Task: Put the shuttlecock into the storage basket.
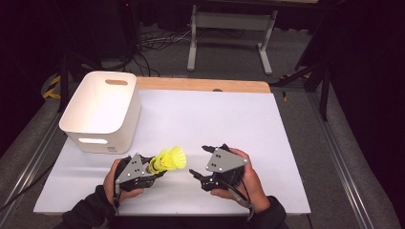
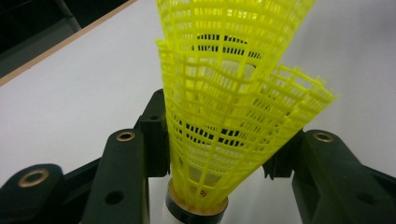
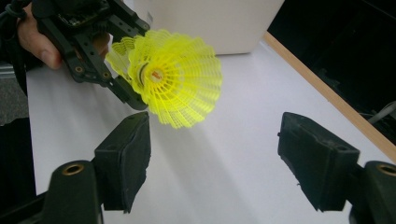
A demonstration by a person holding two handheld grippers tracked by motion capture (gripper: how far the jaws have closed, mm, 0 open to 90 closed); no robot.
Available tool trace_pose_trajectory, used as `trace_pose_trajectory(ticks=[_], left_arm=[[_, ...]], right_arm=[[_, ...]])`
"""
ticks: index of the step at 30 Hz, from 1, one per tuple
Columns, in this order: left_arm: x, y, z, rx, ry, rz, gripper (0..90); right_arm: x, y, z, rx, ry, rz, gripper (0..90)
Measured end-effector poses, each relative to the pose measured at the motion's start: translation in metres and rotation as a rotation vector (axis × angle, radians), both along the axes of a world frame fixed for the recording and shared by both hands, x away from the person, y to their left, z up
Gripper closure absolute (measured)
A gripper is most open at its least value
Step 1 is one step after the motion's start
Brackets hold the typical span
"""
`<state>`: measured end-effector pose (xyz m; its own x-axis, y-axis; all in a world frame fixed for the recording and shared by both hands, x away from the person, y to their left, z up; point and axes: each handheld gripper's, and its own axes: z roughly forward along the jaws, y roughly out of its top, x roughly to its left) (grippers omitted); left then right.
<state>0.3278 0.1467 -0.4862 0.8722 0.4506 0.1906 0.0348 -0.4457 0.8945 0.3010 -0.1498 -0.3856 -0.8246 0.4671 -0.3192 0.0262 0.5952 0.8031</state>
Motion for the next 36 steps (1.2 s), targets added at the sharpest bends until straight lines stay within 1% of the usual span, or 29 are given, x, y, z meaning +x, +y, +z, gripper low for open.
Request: trace_pose_trajectory(ticks=[1, 4, 8, 9, 11, 13, 14, 15, 17, 20, 25, 26, 27, 30, 31, 32, 33, 36], left_arm=[[0.0, 0.001, 0.0, 0.001, -0.002, 0.001, 53.7], [0.001, 0.001, 0.001, -0.004, 0.0, 0.003, 53.6], [0.001, 0.001, 0.002, -0.003, -0.004, 0.0, 53.5], [0.001, 0.002, 0.003, -0.012, -0.005, 0.002, 53.5], [0.001, 0.003, 0.003, -0.011, -0.005, 0.004, 53.5], [0.001, 0.004, 0.004, -0.013, -0.011, 0.008, 53.5], [0.001, 0.004, 0.004, -0.016, -0.009, 0.009, 53.5], [0.002, 0.005, 0.004, -0.013, -0.016, 0.011, 53.5], [0.002, 0.005, 0.004, -0.017, -0.011, 0.01, 53.5], [0.002, 0.006, 0.005, -0.02, -0.015, 0.014, 53.5], [0.002, 0.008, 0.006, -0.022, -0.02, 0.017, 53.3], [0.002, 0.009, 0.007, -0.028, -0.017, 0.02, 53.3], [0.003, 0.01, 0.007, -0.023, -0.02, 0.018, 53.3], [0.003, 0.01, 0.007, -0.029, -0.01, 0.02, 53.8], [0.003, 0.01, 0.007, -0.028, -0.011, 0.02, 53.9], [0.003, 0.01, 0.007, -0.03, -0.02, 0.021, 53.9], [0.003, 0.011, 0.007, -0.031, -0.02, 0.021, 54.1], [0.003, 0.013, 0.008, -0.037, -0.022, 0.026, 54.2]], right_arm=[[0.0, -0.003, -0.001, 0.004, 0.006, -0.005, 26.5], [0.001, -0.01, -0.006, 0.006, 0.005, -0.024, 26.4], [0.001, -0.015, -0.01, 0.011, 0.004, -0.034, 26.0], [0.002, -0.016, -0.011, 0.008, 0.001, -0.042, 25.6], [0.003, -0.02, -0.017, -0.023, -0.021, -0.075, 24.5], [0.004, -0.022, -0.02, -0.029, -0.034, -0.082, 23.6], [0.004, -0.023, -0.021, -0.025, -0.034, -0.085, 22.9], [0.004, -0.025, -0.022, -0.02, -0.033, -0.084, 22.8], [0.004, -0.027, -0.024, -0.013, -0.039, -0.091, 21.4], [0.005, -0.032, -0.026, 0.011, -0.029, -0.112, 19.6], [0.004, -0.037, -0.031, 0.035, -0.035, -0.131, 17.9], [0.004, -0.038, -0.033, 0.035, -0.036, -0.136, 17.1], [0.004, -0.038, -0.034, 0.032, -0.039, -0.141, 16.8], [0.004, -0.041, -0.038, 0.046, -0.045, -0.146, 16.2], [0.004, -0.041, -0.041, 0.047, -0.035, -0.146, 16.2], [0.004, -0.041, -0.042, 0.042, -0.031, -0.148, 16.2], [0.005, -0.042, -0.046, 0.029, -0.031, -0.152, 16.2], [0.006, -0.043, -0.052, 0.017, -0.023, -0.153, 16.2]])
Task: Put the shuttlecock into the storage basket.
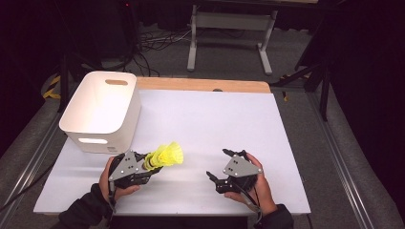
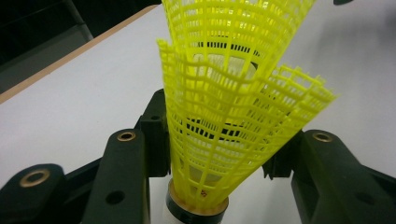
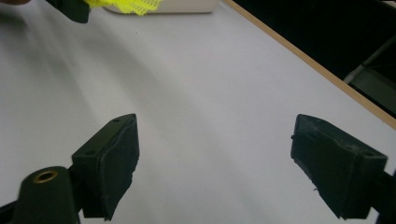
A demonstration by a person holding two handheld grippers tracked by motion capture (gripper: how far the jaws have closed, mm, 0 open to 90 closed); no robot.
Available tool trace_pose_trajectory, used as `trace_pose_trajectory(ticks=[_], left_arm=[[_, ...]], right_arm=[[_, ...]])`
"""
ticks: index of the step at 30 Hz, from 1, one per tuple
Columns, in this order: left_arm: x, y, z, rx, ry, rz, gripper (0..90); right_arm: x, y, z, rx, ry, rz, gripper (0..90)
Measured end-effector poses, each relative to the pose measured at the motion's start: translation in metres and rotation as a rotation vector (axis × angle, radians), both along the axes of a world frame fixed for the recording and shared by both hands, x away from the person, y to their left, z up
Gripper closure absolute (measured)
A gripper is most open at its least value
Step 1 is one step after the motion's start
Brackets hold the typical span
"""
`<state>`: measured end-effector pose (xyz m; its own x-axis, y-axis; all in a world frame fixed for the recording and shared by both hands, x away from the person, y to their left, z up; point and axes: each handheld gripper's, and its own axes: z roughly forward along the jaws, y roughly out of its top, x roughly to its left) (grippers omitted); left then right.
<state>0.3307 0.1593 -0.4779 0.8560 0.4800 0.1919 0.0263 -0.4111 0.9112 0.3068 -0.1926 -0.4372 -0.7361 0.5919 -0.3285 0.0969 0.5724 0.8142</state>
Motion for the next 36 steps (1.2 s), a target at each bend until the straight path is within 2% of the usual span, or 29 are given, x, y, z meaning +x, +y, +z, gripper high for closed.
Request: trace_pose_trajectory(ticks=[2, 17, 23, 36], left_arm=[[0.0, 0.001, 0.001, -0.005, 0.002, 0.0, 54.3], [0.0, 0.022, 0.009, -0.042, -0.019, 0.04, 54.5], [0.0, 0.028, 0.011, -0.044, -0.022, 0.053, 54.5], [0.0, 0.036, 0.014, -0.066, -0.025, 0.071, 54.5]], right_arm=[[0.0, -0.002, -0.003, -0.008, -0.003, -0.003, 16.2], [-0.005, -0.022, -0.013, 0.02, 0.0, -0.049, 16.3], [-0.007, -0.027, -0.017, 0.015, -0.002, -0.062, 16.2], [-0.01, -0.037, -0.021, 0.054, -0.018, -0.071, 16.2]])
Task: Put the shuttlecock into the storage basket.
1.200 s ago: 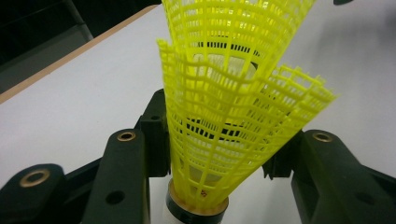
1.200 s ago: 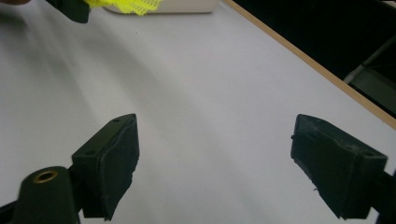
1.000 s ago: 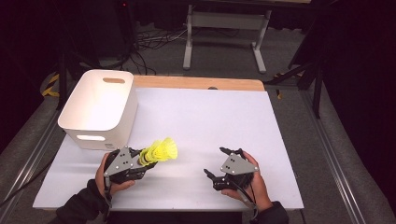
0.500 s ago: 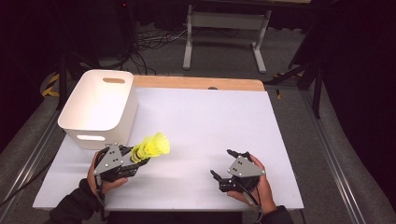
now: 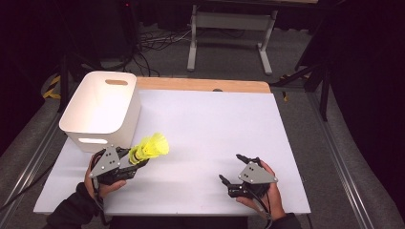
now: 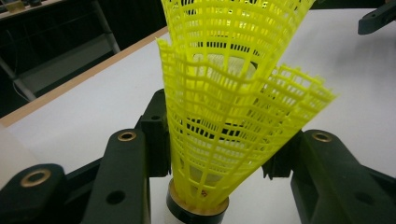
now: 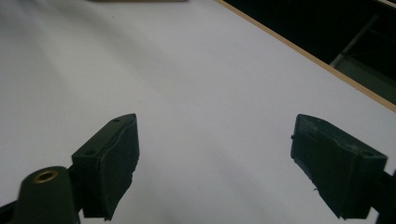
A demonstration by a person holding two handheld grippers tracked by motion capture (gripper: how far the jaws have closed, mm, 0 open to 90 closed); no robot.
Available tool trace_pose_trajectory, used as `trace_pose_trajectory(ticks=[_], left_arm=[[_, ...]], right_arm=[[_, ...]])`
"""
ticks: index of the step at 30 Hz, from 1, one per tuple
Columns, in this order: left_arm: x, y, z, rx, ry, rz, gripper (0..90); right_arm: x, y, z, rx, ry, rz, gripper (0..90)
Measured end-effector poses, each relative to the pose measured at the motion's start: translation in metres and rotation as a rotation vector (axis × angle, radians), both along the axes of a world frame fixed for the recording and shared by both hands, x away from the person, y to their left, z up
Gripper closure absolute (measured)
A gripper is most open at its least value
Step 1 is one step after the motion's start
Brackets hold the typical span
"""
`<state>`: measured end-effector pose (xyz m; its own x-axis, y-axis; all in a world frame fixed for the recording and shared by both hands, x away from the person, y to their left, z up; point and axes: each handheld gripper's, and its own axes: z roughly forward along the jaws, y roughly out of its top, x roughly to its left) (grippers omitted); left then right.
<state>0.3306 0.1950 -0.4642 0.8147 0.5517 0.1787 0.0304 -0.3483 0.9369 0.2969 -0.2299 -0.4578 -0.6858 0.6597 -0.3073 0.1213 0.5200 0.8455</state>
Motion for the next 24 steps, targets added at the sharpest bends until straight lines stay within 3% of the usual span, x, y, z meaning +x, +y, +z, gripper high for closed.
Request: trace_pose_trajectory(ticks=[24], left_arm=[[-0.001, 0.015, 0.008, -0.022, -0.023, 0.031, 54.7]], right_arm=[[0.001, 0.006, -0.006, -0.017, 0.012, 0.021, 16.4]])
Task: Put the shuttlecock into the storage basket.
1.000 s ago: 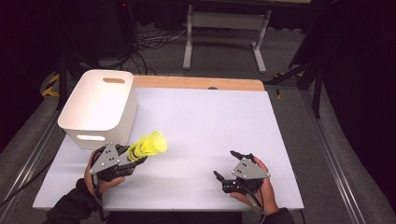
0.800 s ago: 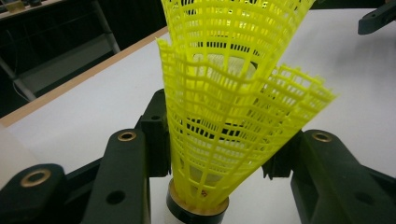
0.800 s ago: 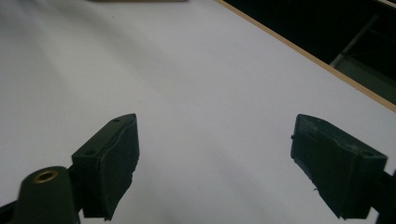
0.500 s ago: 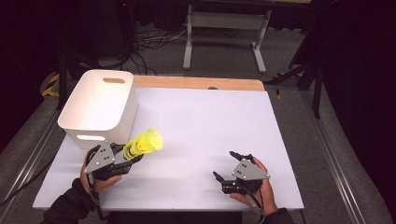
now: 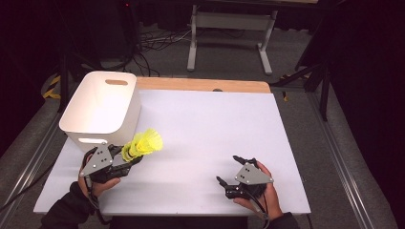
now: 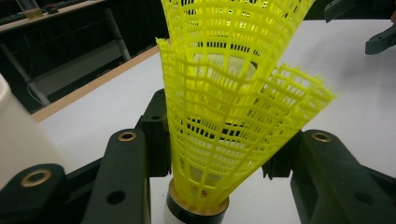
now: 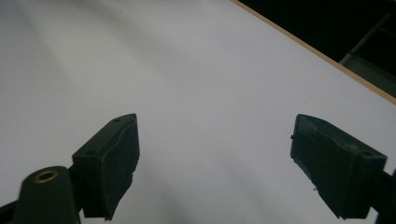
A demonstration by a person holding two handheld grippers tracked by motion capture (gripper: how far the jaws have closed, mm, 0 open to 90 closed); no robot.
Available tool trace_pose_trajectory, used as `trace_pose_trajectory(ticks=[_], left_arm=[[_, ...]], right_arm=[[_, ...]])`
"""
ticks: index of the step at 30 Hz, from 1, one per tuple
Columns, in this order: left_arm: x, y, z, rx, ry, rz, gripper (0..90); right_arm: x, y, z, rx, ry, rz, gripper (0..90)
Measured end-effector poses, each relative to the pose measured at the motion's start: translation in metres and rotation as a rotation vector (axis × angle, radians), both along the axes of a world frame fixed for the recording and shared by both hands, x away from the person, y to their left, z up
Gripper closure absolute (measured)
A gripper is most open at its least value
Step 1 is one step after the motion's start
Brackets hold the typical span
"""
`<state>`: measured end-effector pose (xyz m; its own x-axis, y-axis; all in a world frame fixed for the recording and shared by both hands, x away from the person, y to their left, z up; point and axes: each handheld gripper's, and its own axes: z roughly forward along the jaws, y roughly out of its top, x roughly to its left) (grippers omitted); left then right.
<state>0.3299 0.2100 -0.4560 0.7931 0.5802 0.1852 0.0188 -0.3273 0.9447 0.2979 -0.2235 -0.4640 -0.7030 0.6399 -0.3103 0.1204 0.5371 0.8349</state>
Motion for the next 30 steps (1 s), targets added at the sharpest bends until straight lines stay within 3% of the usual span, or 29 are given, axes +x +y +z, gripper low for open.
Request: trace_pose_trajectory(ticks=[30], left_arm=[[-0.004, 0.016, 0.012, -0.054, -0.021, 0.027, 54.9]], right_arm=[[0.0, 0.003, -0.002, -0.012, 0.006, 0.007, 16.5]])
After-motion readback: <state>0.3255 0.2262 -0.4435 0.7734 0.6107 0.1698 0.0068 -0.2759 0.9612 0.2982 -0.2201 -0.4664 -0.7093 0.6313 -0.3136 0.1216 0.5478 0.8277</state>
